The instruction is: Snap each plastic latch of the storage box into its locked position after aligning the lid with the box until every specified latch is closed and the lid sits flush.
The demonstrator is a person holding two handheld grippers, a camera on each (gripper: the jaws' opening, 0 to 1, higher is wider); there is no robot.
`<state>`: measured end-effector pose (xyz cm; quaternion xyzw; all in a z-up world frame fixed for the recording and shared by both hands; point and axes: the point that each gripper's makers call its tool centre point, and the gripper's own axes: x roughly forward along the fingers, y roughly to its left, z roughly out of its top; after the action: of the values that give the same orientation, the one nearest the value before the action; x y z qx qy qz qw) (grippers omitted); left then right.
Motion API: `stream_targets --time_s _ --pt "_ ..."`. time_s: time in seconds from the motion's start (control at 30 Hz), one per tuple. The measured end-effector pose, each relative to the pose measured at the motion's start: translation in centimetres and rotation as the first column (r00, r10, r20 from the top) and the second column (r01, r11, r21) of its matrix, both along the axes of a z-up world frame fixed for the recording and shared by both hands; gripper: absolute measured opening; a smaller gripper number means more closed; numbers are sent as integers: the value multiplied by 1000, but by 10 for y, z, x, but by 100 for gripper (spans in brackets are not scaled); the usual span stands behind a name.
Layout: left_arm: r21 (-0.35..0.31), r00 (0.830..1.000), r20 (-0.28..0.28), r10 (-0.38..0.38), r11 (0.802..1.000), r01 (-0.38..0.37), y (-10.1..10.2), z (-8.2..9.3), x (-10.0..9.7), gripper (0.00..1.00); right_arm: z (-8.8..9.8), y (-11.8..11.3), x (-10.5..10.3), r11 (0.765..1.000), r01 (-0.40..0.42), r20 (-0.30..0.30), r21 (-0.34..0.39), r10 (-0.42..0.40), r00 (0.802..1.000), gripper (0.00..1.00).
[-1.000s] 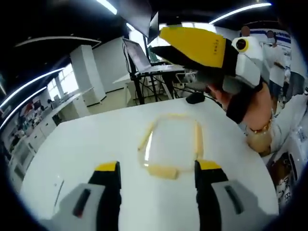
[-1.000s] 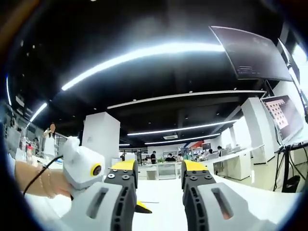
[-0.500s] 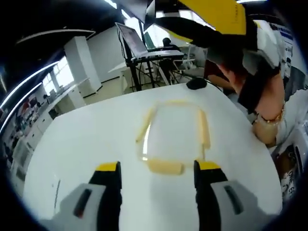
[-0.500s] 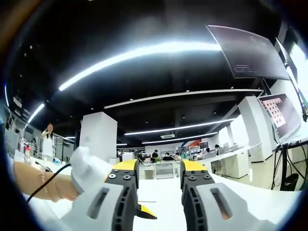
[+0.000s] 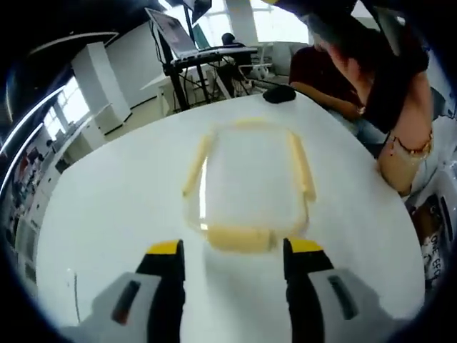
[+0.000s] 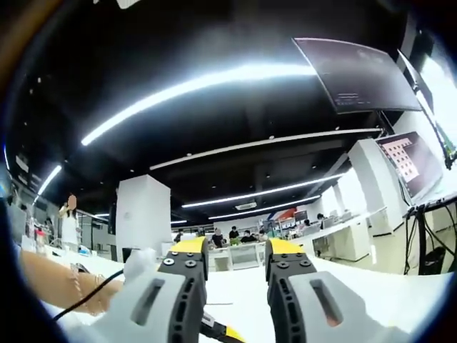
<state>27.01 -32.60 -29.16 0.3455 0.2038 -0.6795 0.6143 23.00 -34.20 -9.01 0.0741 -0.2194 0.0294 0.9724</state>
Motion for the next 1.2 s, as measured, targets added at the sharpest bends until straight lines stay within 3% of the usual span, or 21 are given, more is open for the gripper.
stream_targets --time_s 0.3,0.6,0.83,1.2 --pt "33 1000 -19 -17 999 17 0 -16 2 54 -1 1 2 1000 -19 -9 4 19 1000 31" --pt "0 998 -44 -52 999 52 -1 -19 -2 53 -1 3 5 1000 -27 -11 4 27 1000 31" --pt "1 988 -20 -150 989 150 -5 -20 -8 52 -4 3 6 1000 -25 -19 3 25 999 31" --pt "24 985 -59 -164 986 166 -8 -23 -11 51 -7 6 6 999 -32 -33 -2 32 999 31"
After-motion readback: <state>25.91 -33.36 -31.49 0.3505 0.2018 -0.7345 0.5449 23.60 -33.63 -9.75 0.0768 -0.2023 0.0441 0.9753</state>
